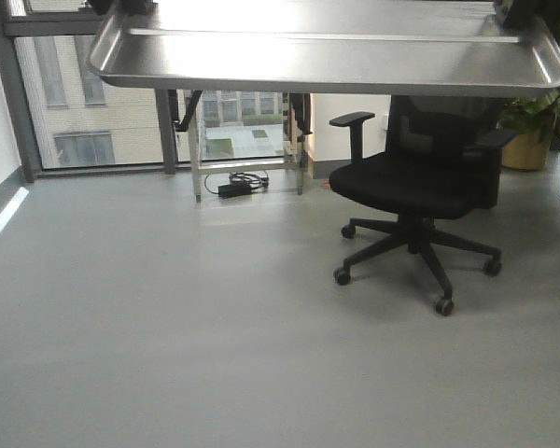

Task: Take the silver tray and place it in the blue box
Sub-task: 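Carry the tray with both grippers while driving across the floor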

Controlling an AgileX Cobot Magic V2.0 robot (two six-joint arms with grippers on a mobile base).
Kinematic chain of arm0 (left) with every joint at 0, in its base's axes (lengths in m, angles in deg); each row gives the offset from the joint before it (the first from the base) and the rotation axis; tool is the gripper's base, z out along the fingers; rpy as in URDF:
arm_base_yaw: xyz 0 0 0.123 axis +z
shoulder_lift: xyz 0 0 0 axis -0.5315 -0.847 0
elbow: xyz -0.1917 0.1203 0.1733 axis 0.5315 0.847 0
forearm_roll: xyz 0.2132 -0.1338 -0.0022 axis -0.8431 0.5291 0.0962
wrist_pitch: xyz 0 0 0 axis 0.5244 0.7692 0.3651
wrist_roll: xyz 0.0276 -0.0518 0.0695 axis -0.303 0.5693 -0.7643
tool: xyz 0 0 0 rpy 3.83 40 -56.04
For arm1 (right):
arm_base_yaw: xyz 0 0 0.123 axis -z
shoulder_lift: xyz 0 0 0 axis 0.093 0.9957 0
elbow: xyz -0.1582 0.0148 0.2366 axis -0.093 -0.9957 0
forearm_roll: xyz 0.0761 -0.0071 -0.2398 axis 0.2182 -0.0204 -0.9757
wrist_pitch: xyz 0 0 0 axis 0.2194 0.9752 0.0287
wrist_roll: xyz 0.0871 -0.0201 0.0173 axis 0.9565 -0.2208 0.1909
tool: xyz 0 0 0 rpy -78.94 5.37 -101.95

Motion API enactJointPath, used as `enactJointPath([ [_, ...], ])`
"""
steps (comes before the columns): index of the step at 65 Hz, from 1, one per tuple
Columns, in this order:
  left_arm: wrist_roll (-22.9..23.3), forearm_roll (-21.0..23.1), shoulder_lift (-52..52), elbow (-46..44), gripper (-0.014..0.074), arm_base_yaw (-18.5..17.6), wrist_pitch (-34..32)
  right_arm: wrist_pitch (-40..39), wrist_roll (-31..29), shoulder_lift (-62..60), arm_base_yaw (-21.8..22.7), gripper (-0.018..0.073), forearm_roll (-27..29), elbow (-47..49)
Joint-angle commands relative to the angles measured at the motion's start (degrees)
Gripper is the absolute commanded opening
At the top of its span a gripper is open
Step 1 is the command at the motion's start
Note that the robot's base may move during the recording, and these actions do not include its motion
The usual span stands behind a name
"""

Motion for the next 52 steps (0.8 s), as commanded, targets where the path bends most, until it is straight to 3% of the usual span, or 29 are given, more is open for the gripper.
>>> enactJointPath([
  [1, -0.46, -3.72, 2.24, -1.67, -0.0097, 0.08, 1.9, 0.03, -0.54, -1.94, 0.58, 0.0057, -5.51, 1.51],
  [52, -0.46, -3.16, 2.24, -1.67, -0.0097, 0.08, 1.9, 0.03, -0.54, -1.94, 0.58, 0.0057, -5.51, 1.51],
])
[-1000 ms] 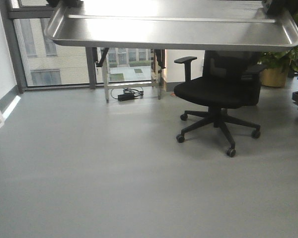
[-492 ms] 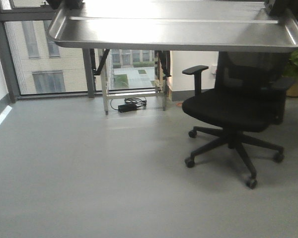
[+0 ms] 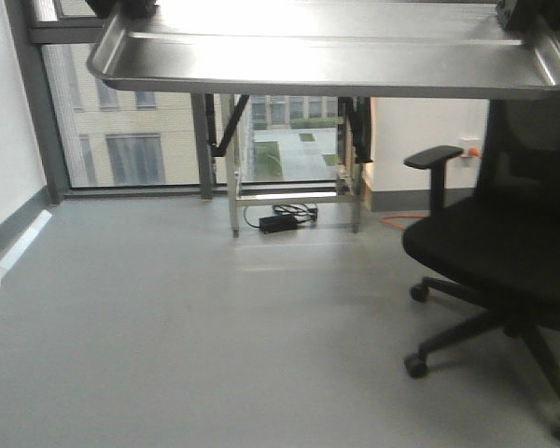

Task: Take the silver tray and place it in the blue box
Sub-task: 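Carry the tray with both grippers while driving across the floor, then carry the tray with both grippers up to the blue bin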

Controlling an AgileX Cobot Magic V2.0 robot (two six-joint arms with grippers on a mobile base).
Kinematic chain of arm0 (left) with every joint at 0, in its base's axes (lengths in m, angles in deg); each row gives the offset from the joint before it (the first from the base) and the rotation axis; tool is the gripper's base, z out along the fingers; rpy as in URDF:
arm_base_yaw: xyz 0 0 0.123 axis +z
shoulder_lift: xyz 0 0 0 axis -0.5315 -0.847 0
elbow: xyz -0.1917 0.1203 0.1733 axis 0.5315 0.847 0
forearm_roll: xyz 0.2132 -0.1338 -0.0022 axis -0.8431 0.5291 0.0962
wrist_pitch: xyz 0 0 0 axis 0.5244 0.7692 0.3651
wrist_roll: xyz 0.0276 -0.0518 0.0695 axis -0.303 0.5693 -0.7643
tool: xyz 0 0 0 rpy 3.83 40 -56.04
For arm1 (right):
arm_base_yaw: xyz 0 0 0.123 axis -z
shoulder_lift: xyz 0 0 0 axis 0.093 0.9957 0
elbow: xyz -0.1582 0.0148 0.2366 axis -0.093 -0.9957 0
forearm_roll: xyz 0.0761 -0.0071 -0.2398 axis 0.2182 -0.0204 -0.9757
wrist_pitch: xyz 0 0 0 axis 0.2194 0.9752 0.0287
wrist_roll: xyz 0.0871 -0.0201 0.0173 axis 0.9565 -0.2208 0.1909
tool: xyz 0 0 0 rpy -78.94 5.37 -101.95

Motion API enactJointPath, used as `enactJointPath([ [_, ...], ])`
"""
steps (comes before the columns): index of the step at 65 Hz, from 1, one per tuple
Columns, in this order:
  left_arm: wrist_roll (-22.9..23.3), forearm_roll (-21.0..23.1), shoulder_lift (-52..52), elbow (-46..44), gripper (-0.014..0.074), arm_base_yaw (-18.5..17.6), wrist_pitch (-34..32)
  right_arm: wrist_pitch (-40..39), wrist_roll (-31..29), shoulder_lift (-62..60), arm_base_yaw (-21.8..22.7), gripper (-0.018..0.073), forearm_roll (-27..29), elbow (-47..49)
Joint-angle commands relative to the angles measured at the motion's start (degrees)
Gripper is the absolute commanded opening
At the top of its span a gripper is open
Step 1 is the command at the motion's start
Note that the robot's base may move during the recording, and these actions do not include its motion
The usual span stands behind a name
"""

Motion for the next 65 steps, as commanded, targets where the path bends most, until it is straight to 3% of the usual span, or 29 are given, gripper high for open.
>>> enactJointPath([
  [1, -0.46, -4.01, 2.24, -1.67, -0.0097, 0.08, 1.63, -0.29, -0.54, -1.94, 0.58, 0.0057, -5.32, 1.51],
  [65, -0.46, -2.13, 2.11, -1.67, -0.0097, 0.08, 1.52, -0.3, -0.54, -1.94, 0.58, 0.0057, -5.37, 1.51],
])
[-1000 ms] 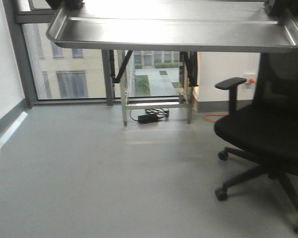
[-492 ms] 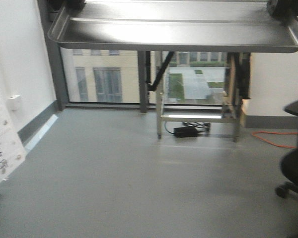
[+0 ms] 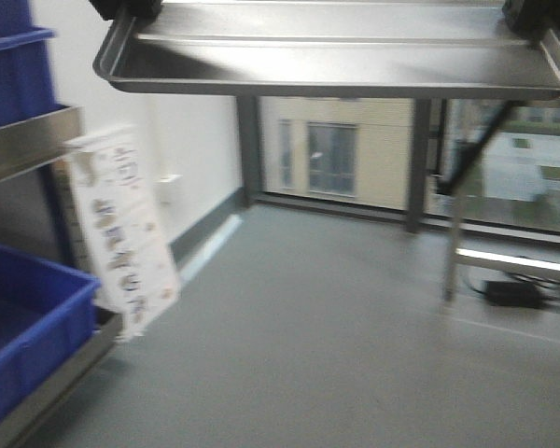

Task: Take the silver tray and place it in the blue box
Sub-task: 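Carry the tray with both grippers up to the blue bin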

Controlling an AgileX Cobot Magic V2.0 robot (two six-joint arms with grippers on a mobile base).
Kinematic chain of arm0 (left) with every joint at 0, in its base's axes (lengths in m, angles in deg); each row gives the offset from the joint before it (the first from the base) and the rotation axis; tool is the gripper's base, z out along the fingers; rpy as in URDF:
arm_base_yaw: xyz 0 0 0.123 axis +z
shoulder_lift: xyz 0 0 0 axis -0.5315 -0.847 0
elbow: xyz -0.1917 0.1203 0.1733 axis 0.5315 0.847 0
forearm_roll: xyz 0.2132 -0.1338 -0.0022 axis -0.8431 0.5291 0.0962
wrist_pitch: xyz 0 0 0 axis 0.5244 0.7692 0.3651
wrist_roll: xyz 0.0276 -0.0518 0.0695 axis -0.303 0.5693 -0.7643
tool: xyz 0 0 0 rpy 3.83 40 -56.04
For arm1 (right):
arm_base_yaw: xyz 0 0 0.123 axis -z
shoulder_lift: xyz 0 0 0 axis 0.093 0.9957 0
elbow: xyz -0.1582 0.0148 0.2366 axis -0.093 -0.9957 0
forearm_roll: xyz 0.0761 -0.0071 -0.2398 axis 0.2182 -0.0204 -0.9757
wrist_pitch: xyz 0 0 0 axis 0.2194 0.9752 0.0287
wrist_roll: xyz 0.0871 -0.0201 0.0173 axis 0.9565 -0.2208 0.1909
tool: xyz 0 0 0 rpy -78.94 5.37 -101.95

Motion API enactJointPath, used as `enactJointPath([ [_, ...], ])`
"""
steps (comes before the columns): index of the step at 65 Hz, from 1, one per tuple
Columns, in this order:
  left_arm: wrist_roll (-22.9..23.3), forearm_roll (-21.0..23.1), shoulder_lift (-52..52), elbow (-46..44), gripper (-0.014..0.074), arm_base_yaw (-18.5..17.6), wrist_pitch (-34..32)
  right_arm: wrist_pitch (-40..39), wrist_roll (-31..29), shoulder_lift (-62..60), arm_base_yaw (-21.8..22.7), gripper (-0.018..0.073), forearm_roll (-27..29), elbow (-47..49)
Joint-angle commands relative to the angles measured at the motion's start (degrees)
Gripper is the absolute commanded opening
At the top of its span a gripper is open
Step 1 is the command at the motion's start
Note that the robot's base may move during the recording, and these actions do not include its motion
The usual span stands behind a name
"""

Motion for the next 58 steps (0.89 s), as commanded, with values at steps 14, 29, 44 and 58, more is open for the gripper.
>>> enactJointPath([
  [14, -0.48, -3.45, 2.11, -1.67, -0.0097, 0.08, 1.39, -0.74, -0.54, -1.85, 0.58, 0.0057, -4.79, 1.51],
  [29, -0.48, -3.45, 2.11, -1.67, -0.0097, 0.08, 1.39, -0.74, -0.54, -1.85, 0.58, 0.0057, -4.79, 1.51],
  [44, -0.48, -3.45, 2.11, -1.67, -0.0097, 0.08, 1.39, -0.74, -0.54, -1.85, 0.58, 0.0057, -4.79, 1.51],
  [58, -0.48, -3.45, 2.11, -1.67, -0.0097, 0.08, 1.39, -0.74, -0.54, -1.85, 0.58, 0.0057, -4.79, 1.51],
])
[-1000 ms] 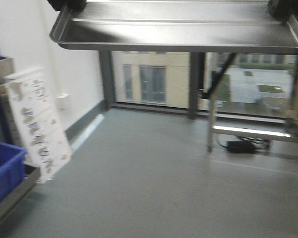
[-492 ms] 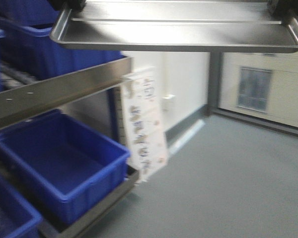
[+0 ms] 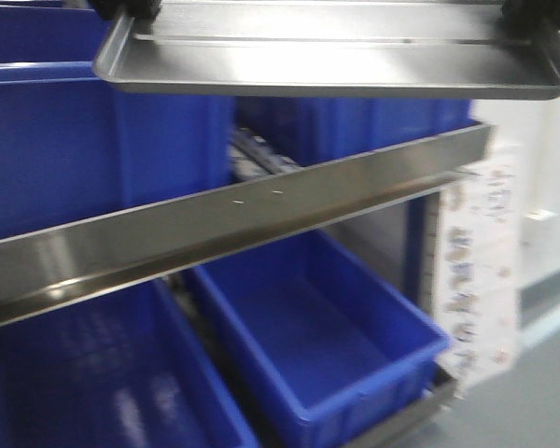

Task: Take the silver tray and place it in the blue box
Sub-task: 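Carry the tray with both grippers up to the blue bin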

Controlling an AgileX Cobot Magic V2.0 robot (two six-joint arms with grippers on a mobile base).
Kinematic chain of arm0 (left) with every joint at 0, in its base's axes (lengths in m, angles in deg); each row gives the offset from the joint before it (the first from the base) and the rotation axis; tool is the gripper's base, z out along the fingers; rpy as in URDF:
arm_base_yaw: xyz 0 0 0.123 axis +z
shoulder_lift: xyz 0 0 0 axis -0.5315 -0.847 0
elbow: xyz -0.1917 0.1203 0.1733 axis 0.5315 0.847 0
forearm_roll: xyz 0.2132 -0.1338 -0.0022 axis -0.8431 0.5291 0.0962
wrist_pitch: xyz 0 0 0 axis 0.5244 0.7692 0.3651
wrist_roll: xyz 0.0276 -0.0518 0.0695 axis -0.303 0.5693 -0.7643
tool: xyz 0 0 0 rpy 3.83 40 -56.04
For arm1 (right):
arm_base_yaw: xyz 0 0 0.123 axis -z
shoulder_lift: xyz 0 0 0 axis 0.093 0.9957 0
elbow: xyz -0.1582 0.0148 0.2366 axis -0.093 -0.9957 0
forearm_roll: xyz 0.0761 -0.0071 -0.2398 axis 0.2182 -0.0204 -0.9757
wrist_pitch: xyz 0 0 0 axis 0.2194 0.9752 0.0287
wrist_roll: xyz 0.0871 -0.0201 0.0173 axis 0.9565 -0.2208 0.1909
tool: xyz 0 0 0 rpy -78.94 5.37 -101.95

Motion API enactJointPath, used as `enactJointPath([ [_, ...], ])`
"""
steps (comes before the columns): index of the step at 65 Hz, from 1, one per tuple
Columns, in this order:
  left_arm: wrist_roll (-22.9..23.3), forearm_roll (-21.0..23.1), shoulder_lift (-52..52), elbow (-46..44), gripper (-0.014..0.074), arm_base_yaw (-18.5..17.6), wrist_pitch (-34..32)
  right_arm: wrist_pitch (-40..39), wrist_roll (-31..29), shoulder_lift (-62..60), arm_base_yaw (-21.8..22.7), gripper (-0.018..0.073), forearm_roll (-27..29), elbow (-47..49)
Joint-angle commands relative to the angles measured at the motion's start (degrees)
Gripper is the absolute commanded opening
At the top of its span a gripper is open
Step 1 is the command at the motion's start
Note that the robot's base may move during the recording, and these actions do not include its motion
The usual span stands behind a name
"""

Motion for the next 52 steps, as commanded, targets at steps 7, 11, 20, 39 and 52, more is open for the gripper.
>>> enactJointPath([
  [7, -0.48, -3.45, 2.11, -1.67, -0.0097, 0.08, 1.39, -0.74, -0.54, -1.85, 0.58, 0.0057, -4.79, 1.51],
  [11, -0.48, -3.45, 2.11, -1.67, -0.0097, 0.08, 1.39, -0.74, -0.54, -1.85, 0.58, 0.0057, -4.79, 1.51],
  [20, -0.48, -3.45, 2.11, -1.67, -0.0097, 0.08, 1.39, -0.74, -0.54, -1.85, 0.58, 0.0057, -4.79, 1.51],
  [39, -0.48, -3.45, 2.11, -1.67, -0.0097, 0.08, 1.39, -0.74, -0.54, -1.85, 0.58, 0.0057, -4.79, 1.51],
  [52, -0.48, -3.45, 2.11, -1.67, -0.0097, 0.08, 1.39, -0.74, -0.54, -1.85, 0.58, 0.0057, -4.79, 1.51],
])
